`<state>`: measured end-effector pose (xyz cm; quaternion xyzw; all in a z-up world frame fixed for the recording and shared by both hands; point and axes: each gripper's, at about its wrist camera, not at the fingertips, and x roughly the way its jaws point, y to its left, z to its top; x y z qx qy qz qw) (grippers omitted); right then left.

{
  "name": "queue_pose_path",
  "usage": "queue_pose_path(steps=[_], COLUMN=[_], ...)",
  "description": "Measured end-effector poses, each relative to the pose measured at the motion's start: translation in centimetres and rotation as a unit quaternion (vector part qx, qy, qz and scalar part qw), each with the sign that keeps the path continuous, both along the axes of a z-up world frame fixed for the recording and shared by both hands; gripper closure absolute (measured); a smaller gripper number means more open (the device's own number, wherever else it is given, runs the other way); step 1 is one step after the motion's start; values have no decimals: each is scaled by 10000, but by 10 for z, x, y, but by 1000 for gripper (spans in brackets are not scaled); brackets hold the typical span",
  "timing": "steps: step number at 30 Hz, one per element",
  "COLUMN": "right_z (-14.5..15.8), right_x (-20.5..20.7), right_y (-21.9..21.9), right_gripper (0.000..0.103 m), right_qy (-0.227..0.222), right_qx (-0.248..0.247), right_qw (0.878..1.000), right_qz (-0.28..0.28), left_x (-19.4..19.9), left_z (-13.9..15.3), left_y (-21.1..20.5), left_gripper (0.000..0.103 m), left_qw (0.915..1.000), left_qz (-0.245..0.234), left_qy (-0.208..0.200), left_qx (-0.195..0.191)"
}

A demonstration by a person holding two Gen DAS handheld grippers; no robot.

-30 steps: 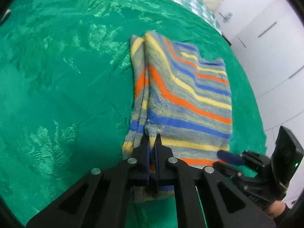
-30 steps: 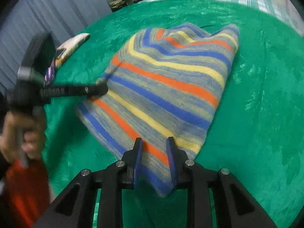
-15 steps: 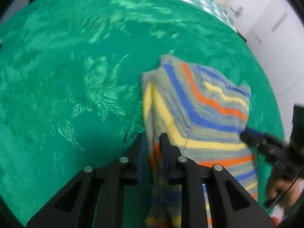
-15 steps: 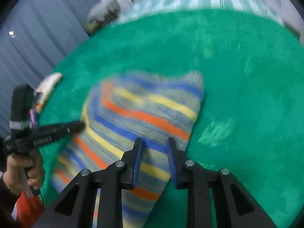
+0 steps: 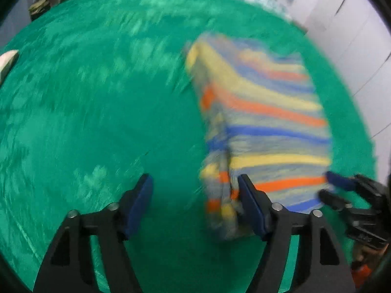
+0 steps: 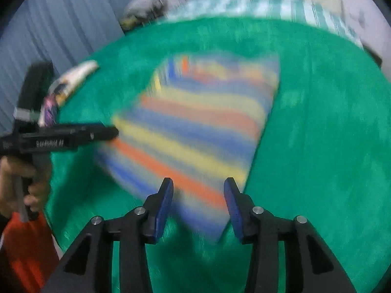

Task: Fold small clothes
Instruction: 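Open both grippers and withdraw them from the folded sweater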

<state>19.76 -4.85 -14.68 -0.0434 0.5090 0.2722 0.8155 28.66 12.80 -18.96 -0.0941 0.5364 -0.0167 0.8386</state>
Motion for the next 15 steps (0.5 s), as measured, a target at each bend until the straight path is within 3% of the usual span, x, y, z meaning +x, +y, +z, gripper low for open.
queue_pose_path(steps=[1,3,5,8,12,15], right_z=[-6,6,23,35,32,29], right_x=[-9,-23,-42,-68,-107,-126], right_y=[-1,-2,-10,-24,-41,-45], right_gripper=[59,59,55,16,14,14], right_qy=[-20,-135,-145,-292,-394,-517], right_qx=[-45,-21,181,215,108,-112], right_qw=[9999,9995,9988,9968,9930,9909], right_qz=[-150,-294,-443,-717,-1110,-1240], left_x=[-6,-27,-50,-88,-126,-128], left_z=[4,20,32,45,38,22], left_y=[1,4,7,1,-14,-25], left_gripper=[29,22,15,9,9,9], left_qw=[10000,9994,9992,9984,9972,9972], left_qz=[28,241,257,217,206,229], left_qy=[-61,-119,-275,-477,-568,-455], left_qx=[27,228,159,193,438,540])
